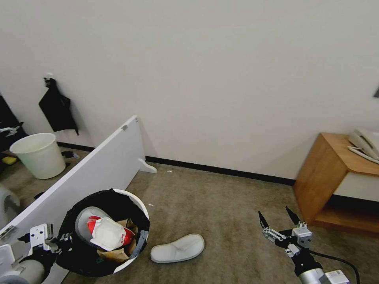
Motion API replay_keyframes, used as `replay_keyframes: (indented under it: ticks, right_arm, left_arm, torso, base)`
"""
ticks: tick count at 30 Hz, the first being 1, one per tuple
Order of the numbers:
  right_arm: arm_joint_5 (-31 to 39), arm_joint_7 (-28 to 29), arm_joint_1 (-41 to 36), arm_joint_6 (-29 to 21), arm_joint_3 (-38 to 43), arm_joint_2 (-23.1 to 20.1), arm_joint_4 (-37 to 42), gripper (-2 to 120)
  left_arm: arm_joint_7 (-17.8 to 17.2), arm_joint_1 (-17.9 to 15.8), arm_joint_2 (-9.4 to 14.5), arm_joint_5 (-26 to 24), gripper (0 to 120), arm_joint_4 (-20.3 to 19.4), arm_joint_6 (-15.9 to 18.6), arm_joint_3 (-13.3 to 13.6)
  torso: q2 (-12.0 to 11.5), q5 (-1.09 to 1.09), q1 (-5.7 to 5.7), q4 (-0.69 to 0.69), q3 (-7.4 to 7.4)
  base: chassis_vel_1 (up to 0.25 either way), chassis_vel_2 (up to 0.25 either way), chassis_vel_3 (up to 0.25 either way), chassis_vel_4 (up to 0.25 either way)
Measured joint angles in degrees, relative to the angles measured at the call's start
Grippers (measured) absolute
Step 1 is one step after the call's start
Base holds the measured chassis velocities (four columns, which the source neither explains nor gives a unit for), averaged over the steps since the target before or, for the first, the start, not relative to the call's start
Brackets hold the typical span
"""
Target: Pick up the trash bin, then pick up the garbage from the floor and place it into the trash bin.
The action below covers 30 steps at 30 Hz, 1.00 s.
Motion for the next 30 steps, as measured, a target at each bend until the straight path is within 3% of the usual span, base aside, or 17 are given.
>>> replay_keyframes:
  ticks: [23,28,30]
  right_arm:
    - [-0.19,-0.18,0.92,-0.31,-0.6,-1.13,-0.64,100]
    - [0.57,-0.84,2.57,-4.39,-2.72,-3.64,-1.05,100]
    - [0.19,-3.83,7.14,-6.13,-4.42,-6.66,-4.36,100]
  left_arm:
    - [-0.51,0.51,-0.25,0.24,3,-0.7,-0.22,-0.4]
    - [-0.62,0.64,-0.38,0.06,3,-1.18,-0.12,-0.78]
    - [-0.88,0.9,-0.52,-0.16,3,-1.43,0.12,-1.11]
  torso:
    - [0.0,0.0,0.0,0.0,0.0]
    - [0.0,0.0,0.0,-0.01,0.0]
    - [0.0,0.02,0.0,0.0,0.0]
  base:
    - [0.009,0.009,0.009,0.007]
    - [0.0,0.0,0.0,0.0]
    - [0.0,0.0,0.0,0.0]
